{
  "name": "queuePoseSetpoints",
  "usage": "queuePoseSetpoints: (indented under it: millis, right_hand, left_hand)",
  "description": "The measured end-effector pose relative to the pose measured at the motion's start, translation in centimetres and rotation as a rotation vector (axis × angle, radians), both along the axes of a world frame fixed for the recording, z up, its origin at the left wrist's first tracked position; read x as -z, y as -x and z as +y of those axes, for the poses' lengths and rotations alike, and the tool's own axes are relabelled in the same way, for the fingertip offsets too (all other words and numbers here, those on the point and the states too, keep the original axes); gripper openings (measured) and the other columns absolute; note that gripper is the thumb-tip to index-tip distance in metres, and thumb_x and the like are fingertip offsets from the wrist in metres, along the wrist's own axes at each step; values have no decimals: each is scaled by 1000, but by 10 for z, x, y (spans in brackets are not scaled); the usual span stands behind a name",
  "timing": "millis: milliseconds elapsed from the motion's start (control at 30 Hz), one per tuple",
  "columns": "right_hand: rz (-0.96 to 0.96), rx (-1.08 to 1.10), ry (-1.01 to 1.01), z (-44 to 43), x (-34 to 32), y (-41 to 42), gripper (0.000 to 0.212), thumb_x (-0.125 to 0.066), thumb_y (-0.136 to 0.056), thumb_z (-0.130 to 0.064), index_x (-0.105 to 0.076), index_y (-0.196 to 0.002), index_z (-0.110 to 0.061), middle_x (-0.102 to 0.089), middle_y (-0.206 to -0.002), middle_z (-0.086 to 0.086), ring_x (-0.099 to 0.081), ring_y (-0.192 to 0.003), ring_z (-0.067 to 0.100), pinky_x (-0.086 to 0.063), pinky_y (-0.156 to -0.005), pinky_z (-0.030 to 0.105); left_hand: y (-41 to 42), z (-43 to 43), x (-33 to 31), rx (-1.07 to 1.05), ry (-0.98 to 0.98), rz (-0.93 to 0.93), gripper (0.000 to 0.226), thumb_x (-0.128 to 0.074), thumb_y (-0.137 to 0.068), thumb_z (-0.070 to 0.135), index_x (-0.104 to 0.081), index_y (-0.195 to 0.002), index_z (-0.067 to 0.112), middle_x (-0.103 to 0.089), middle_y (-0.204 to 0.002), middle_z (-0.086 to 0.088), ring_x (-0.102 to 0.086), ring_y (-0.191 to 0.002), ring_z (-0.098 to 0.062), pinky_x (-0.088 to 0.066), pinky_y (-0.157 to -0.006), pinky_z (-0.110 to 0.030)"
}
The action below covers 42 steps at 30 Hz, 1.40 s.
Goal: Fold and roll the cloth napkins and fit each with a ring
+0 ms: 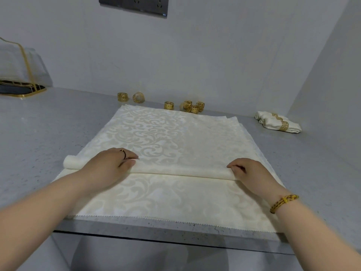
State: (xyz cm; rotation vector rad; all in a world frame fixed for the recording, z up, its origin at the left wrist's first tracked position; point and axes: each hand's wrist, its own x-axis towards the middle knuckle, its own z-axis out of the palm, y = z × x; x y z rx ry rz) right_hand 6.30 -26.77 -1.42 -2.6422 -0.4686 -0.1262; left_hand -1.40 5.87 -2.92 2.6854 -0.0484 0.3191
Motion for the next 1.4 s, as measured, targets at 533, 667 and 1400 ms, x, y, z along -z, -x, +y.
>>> queuePoseSetpoints:
  millis: [533, 667, 1400]
  right_hand:
    - [-197, -16, 3, 41, -12, -3, 21, -50, -88, -7, -63, -105, -6, -60, -114, 8, -49, -111, 24, -30, -86, 22]
    - [-359, -411, 8, 102, -9, 24, 22, -53, -78, -7, -71, -91, -5, -71, -99, 12, -67, -90, 25, -36, -82, 19]
    - [88, -543, 407, 158, -3, 32, 48, -28, -98, -22, -18, -142, -38, -31, -139, -1, -26, -125, 22, -26, -104, 44]
  left_hand:
    - [-22, 0, 7, -73, -45, -118, 16, -52, -91, 24, -67, -95, 20, -50, -94, 17, -45, -98, -5, -31, -74, -17]
    - [-22, 0, 8, -81, -11, -114, 17, -53, -90, 24, -68, -96, 19, -50, -93, 18, -42, -95, -2, -32, -75, -18]
    - [-15, 41, -41, -206, -145, 525, 34, -54, -81, 55, -46, -87, 22, -46, -84, 11, -46, -88, -12, -33, -78, -20]
